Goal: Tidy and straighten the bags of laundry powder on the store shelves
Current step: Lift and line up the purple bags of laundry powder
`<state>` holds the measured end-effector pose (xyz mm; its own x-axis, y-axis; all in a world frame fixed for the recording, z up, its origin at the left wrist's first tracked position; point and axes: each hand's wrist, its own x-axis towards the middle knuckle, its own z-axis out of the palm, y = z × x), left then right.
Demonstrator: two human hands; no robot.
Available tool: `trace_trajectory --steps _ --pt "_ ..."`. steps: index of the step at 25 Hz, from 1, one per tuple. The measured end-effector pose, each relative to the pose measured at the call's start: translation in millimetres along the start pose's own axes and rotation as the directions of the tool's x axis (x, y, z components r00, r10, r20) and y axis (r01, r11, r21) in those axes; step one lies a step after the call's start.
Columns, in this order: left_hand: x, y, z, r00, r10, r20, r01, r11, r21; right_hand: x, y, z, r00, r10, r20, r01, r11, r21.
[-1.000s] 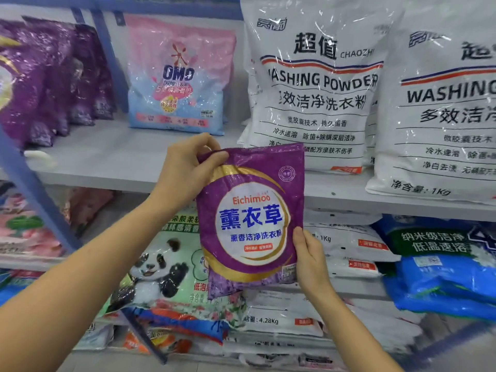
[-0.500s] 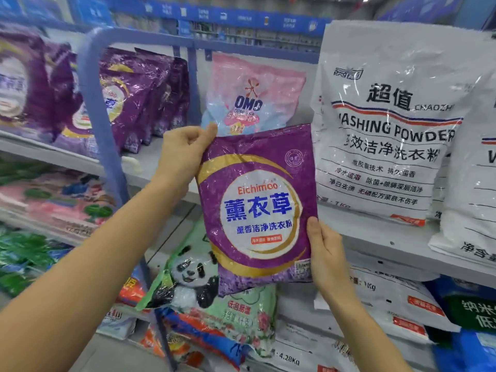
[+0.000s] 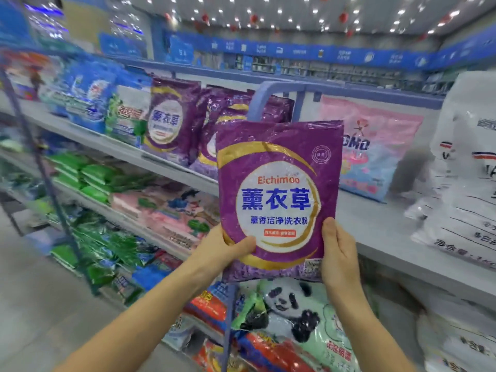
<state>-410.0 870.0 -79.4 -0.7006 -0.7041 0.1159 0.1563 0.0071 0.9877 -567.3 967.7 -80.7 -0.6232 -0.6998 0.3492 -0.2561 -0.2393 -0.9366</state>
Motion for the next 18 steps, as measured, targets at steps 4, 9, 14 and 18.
trace_trajectory --steps 4,9,14,18 --pt "-33.5 7.7 -100.1 0.998 0.006 -0.056 -0.005 0.999 0.034 -11.3 -6.0 100.8 0.998 0.011 0.054 -0.016 0.995 0.095" --pt "-64.2 15.8 -205.6 0.979 -0.033 -0.2 0.033 0.999 -0.005 -21.0 -11.0 219.4 0.993 0.055 0.107 -0.072 0.984 0.161" --pt "-71.8 25.8 -274.7 0.972 -0.038 -0.234 0.037 0.999 -0.011 -14.7 -8.1 291.8 0.981 0.141 0.135 -0.166 0.966 0.198" --pt "-52.3 23.5 -301.1 0.97 -0.055 -0.238 0.039 0.997 -0.07 -1.7 -13.0 315.7 0.972 0.185 0.144 -0.214 0.951 0.223"
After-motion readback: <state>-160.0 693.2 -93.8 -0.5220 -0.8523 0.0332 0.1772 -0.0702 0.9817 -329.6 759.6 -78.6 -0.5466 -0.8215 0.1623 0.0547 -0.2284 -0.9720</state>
